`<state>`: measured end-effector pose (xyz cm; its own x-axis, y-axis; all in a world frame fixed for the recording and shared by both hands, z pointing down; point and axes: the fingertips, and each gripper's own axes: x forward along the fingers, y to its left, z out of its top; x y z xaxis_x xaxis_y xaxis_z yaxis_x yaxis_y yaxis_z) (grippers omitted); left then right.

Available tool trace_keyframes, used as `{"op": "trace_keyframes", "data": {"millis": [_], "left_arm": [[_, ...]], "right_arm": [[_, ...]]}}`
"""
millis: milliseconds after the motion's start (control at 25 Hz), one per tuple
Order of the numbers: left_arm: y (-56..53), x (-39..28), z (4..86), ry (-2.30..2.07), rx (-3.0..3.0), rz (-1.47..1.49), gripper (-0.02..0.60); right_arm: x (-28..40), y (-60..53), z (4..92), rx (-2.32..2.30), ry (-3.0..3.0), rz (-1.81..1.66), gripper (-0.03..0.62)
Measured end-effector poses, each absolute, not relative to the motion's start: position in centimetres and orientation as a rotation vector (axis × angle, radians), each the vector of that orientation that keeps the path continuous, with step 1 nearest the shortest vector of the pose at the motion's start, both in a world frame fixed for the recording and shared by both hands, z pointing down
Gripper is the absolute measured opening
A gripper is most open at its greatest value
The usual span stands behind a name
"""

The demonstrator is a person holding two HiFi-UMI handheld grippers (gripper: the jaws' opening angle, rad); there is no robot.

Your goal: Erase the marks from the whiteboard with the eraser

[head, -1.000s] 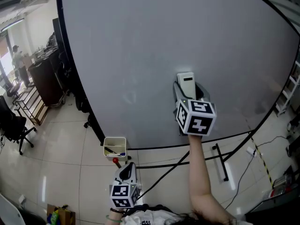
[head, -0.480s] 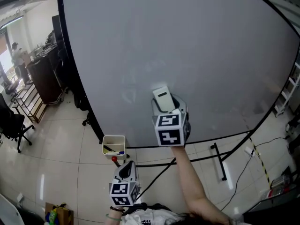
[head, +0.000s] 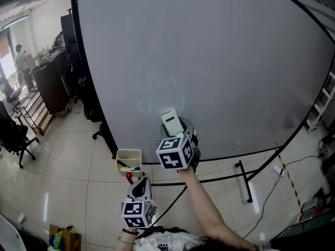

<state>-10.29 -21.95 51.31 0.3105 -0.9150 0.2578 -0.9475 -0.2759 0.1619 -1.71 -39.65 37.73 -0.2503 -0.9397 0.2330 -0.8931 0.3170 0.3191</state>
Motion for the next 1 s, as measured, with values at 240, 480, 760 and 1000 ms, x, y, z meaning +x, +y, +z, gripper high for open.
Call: {"op": "trace_keyframes", "data": {"millis": [240,480,760,1000], "left_arm": [[-21.5,-11.2,51.5,-1.700,2.275,0.162,-0.003],[-21.7,-11.4,51.5,-1.701,2.276,0.156,-0.003],[-21.2,-11.9,51.9,-1.700,2.258,0.152,-0.003],[-21.6,-12.2,51.9,-1.703,2.250,0.141,-0.003]], "right_arm": [[0.8,-39.9,21.4,1.810,-2.321,-0.271,0.276],[-1.6,-39.9,28.6,1.714,-2.228,-0.175,0.282],[-2.6,-39.5,33.2,1.611,-2.229,-0.128,0.276],[-0.1,-40.1,17.7,1.843,-2.263,-0.351,0.276]]}}
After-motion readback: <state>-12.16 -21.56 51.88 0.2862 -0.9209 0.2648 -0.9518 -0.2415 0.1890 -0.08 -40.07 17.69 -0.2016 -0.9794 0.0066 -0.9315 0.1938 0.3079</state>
